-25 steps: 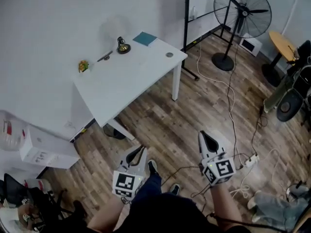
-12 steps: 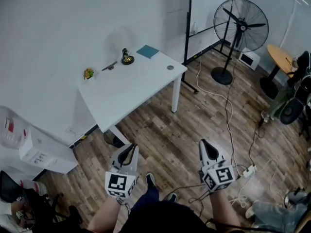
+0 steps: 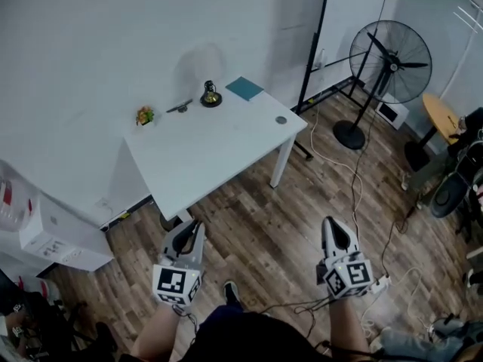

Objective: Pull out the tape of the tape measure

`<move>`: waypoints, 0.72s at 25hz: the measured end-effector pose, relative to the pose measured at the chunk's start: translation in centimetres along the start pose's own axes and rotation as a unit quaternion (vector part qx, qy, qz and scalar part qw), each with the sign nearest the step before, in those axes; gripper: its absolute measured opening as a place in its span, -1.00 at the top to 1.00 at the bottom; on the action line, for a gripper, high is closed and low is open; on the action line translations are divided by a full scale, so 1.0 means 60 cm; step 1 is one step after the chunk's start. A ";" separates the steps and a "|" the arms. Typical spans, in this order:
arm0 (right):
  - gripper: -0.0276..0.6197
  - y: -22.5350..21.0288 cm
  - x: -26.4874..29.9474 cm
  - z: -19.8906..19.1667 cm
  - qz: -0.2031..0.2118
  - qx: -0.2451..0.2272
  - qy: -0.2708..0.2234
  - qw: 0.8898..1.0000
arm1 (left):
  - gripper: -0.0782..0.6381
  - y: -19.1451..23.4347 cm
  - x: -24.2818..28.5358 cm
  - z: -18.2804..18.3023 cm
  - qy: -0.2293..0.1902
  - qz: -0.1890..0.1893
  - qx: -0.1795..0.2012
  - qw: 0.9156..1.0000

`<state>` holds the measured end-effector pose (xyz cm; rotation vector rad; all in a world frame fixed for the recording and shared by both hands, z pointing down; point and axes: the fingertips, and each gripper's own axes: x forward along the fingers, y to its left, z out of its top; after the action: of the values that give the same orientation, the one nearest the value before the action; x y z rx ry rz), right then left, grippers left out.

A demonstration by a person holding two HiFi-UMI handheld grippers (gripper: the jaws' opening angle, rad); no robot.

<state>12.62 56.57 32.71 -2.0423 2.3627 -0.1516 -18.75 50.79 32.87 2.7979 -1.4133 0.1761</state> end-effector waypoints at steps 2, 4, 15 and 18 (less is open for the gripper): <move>0.90 0.012 0.042 -0.002 -0.006 -0.009 0.010 1.000 | 0.70 0.055 0.019 -0.012 -0.002 0.007 -0.007 1.000; 0.90 0.023 0.077 -0.005 -0.014 -0.017 0.019 1.000 | 0.70 0.102 0.036 -0.032 0.002 0.013 -0.018 1.000; 0.90 -0.010 0.192 -0.037 -0.009 -0.015 0.047 0.999 | 0.70 0.147 0.159 -0.074 0.036 0.003 -0.042 0.998; 0.90 -0.038 0.256 -0.054 0.011 -0.003 0.049 0.999 | 0.70 0.154 0.202 -0.082 0.049 0.016 -0.037 0.998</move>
<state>12.35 41.30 36.92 -2.0572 2.4420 -0.2497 -19.52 35.82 38.54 2.6696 -1.4130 0.2531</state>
